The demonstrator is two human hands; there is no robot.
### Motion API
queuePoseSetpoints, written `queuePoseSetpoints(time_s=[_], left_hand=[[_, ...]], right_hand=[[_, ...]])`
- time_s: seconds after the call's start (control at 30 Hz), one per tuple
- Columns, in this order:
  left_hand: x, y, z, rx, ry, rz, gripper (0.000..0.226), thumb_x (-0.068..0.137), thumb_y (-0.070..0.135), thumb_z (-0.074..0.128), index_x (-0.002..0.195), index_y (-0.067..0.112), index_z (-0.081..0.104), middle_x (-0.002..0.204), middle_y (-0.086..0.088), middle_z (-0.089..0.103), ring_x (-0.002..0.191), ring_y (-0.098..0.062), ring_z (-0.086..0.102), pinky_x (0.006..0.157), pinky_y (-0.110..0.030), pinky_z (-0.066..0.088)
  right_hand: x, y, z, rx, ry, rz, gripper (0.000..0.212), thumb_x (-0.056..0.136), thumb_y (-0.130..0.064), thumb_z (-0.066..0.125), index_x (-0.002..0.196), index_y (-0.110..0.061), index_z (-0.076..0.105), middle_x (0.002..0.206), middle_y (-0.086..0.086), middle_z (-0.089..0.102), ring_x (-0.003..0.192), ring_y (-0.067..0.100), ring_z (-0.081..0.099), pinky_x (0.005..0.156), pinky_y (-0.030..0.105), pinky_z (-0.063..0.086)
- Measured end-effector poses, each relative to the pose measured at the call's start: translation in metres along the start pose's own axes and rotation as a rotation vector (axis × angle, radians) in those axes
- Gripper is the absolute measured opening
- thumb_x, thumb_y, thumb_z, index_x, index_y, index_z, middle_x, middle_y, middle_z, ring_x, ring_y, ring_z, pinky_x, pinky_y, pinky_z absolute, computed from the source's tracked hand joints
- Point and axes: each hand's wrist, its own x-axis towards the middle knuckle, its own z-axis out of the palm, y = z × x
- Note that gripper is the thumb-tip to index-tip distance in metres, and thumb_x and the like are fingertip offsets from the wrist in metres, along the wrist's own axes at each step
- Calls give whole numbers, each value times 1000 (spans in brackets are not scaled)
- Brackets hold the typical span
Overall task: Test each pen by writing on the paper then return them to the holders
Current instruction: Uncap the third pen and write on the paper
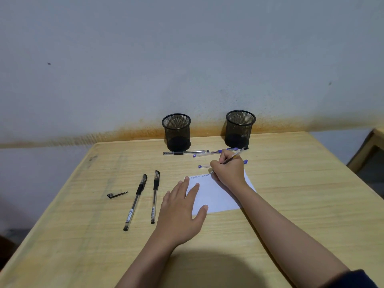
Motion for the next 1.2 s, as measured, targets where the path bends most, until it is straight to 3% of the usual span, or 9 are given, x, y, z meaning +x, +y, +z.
queuePoseSetpoints(time_s=[0.1, 0.37, 0.5, 0.6, 0.7, 0.8, 0.87, 1.03, 1.2], left_hand=[[-1, 0, -1, -8, 0, -2, 60, 93, 53, 30, 147, 36, 10, 159, 9, -6, 145, -11, -8, 119, -40, 1], [-2, 2, 0, -7, 7, 3, 60, 93, 53, 30, 147, 36, 10, 159, 9, -6, 145, -10, -7, 119, -39, 0], [-2, 1, -1, -49, 18, 13, 58, 92, 50, 36, 145, 32, 21, 158, 8, 3, 145, -12, 0, 119, -40, 4], [-6, -1, -7, -264, 158, 42, 46, 91, 40, 50, 134, 26, 45, 148, 10, 32, 139, -11, 23, 109, -21, 23], [-9, -5, -24, -380, 355, 20, 34, 89, 26, 57, 122, 19, 58, 132, 10, 47, 125, -5, 37, 91, 2, 26], [-9, -23, -45, -344, 547, -84, 27, 86, 21, 56, 113, 19, 62, 126, 2, 55, 119, -20, 47, 102, -30, 39], [-12, -46, -61, -225, 604, -212, 30, 86, 18, 54, 116, 19, 60, 127, -3, 57, 120, -25, 47, 106, -46, 35], [-35, -106, -79, -52, 479, -467, 45, 83, 10, 52, 127, 19, 54, 134, -2, 53, 123, -30, 43, 103, -49, 32], [-47, -119, -76, -94, 481, -468, 18, 83, 16, 64, 98, 24, 70, 105, 3, 66, 103, -27, 53, 77, -39, 41]], right_hand=[[-1, -1, 1, -65, -12, -10, 32, 77, 4, 61, 59, -10, 39, 54, 7, 39, 47, 12, 45, 44, 19, 40], [1, 0, 0, -59, 9, -11, 31, 75, 3, 62, 59, -10, 39, 54, 8, 38, 51, 17, 44, 49, 27, 40], [3, 0, -6, 126, 134, 109, 31, 78, 3, 63, 61, -11, 41, 57, 11, 46, 51, 23, 56, 52, 34, 53], [4, -5, -12, 455, 107, 253, 26, 84, 0, 65, 71, -9, 44, 60, 15, 50, 45, 24, 56, 44, 29, 49], [0, -11, -16, 402, 70, 239, 29, 84, -13, 70, 68, -9, 47, 51, 12, 52, 35, 20, 50, 37, 23, 43], [-3, -14, -19, 415, -2, 223, 28, 80, -16, 74, 69, -8, 50, 54, 13, 55, 36, 19, 50, 37, 23, 44], [-4, -18, -22, 566, -89, 247, 24, 80, -10, 74, 73, -6, 51, 65, 19, 59, 42, 21, 56, 40, 26, 48], [-13, -30, -30, 677, -189, 234, 13, 84, -10, 69, 92, -4, 62, 80, 12, 66, 79, 22, 67, 64, 31, 60], [-36, -44, -32, 560, -300, 175, 6, 89, -14, 63, 92, -13, 68, 80, 6, 67, 83, 19, 66, 67, 28, 52]])
